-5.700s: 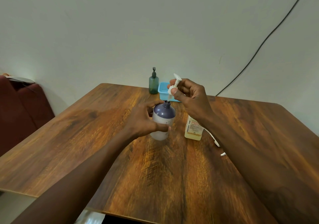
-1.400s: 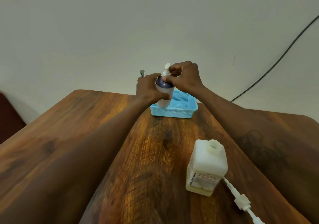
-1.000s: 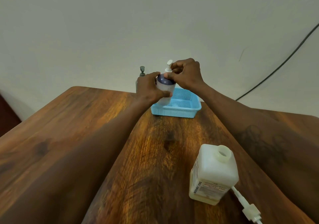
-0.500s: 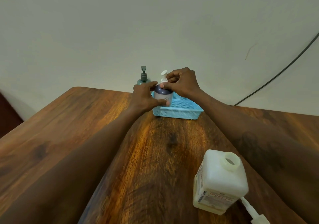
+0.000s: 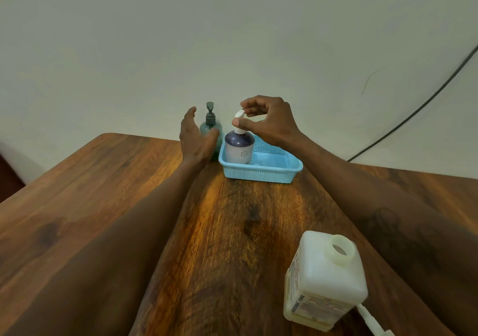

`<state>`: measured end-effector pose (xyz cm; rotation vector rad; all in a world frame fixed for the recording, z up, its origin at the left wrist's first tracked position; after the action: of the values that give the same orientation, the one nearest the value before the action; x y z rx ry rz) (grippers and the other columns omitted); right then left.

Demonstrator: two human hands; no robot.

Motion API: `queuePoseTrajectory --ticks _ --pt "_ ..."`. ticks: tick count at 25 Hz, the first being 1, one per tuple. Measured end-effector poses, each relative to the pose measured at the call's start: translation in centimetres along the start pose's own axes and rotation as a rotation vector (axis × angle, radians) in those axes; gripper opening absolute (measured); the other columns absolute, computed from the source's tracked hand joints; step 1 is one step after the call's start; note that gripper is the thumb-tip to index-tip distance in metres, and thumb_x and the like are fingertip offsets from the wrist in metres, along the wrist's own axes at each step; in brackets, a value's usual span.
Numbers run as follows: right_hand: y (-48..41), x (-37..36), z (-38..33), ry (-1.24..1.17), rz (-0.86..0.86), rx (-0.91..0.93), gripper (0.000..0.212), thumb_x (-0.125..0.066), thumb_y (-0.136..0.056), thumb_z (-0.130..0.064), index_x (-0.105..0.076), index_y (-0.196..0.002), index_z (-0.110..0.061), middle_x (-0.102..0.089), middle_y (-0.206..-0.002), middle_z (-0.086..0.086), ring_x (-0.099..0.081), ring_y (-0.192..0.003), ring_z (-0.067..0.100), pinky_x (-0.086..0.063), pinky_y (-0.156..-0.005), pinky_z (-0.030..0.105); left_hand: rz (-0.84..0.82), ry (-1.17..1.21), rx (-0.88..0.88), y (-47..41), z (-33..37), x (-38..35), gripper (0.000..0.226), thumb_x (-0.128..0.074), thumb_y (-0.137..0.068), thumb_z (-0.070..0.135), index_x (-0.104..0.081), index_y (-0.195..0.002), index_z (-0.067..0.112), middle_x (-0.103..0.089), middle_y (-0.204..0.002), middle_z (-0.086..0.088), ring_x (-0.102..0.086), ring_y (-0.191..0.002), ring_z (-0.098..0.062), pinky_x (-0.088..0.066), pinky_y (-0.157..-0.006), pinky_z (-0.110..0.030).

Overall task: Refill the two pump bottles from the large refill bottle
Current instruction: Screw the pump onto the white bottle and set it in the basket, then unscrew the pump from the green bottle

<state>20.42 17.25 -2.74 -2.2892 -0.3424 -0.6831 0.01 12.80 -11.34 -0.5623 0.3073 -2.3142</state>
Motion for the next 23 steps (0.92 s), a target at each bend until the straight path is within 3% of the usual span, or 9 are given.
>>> queuePoseTrajectory --ticks 2,4,10,14,23 --pt "0.0 -0.3 -0.2 0.001 0.007 0.004 0.05 -0.09 -0.074 -0.041 -0.075 -0.114 -0.016 -0.077 -0.105 -0.006 -0.072 -0.092 0.004 -0.057 -0.084 0.014 -0.16 -0.054 0.083 0.0 -1.0 -1.7 0.093 -0.078 -0.08 0.027 -0.027 -0.157 0.021 -0.04 -0.159 -0.009 -0.041 -0.142 -0.032 -0.038 -0.117 -0.049" --pt "-0.1 -0.3 -0.1 0.01 0.009 0.005 0.048 -0.09 -0.074 -0.04 -0.076 -0.113 -0.016 -0.076 -0.104 -0.006 -0.072 -0.092 0.004 -0.056 -0.083 0.013 -0.243 -0.093 0.082 0.0 -1.5 -2.7 0.092 -0.08 -0.077 0.024 -0.03 -0.154 0.023 -0.047 -0.152 -0.01 -0.048 -0.135 -0.033 -0.043 -0.111 -0.045" --pt "0.4 0.7 -1.0 0.049 0.011 0.011 0.045 -0.089 -0.075 -0.039 -0.076 -0.112 -0.016 -0.076 -0.106 -0.008 -0.07 -0.094 0.003 -0.052 -0.081 0.007 -0.097 -0.134 0.098 -0.3 -1.4 -0.7 0.083 -0.09 -0.067 0.034 -0.048 -0.138 0.025 -0.061 -0.131 -0.008 -0.06 -0.113 -0.027 -0.056 -0.091 -0.035" --pt "0.8 2.8 -3.4 0.072 0.037 0.022 0.043 -0.088 -0.076 -0.042 -0.077 -0.11 -0.017 -0.075 -0.104 -0.009 -0.07 -0.092 0.002 -0.05 -0.079 0.005 0.052 -0.105 -0.06 1.1 2.2 3.8 0.084 -0.088 -0.066 0.052 -0.053 -0.137 0.023 -0.067 -0.127 -0.007 -0.066 -0.107 -0.021 -0.06 -0.09 -0.037" --pt "7.4 7.0 -12.3 -0.02 0.077 0.066 0.045 -0.088 -0.076 -0.045 -0.078 -0.107 -0.015 -0.077 -0.092 -0.007 -0.072 -0.079 0.003 -0.058 -0.075 0.015 -0.057 -0.139 -0.361 11.4 13.3 9.9 0.091 -0.08 -0.06 0.072 -0.065 -0.132 0.019 -0.074 -0.118 -0.002 -0.069 -0.091 -0.011 -0.063 -0.079 -0.032"
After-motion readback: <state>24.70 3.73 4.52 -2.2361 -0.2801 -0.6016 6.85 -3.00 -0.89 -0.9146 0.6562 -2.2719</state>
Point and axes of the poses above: each hand's wrist, its own y-axis away from the middle knuckle, its own x-axis out of the back of the hand, z = x × y, the point moved 8 cm from there along -y, towards the middle knuckle
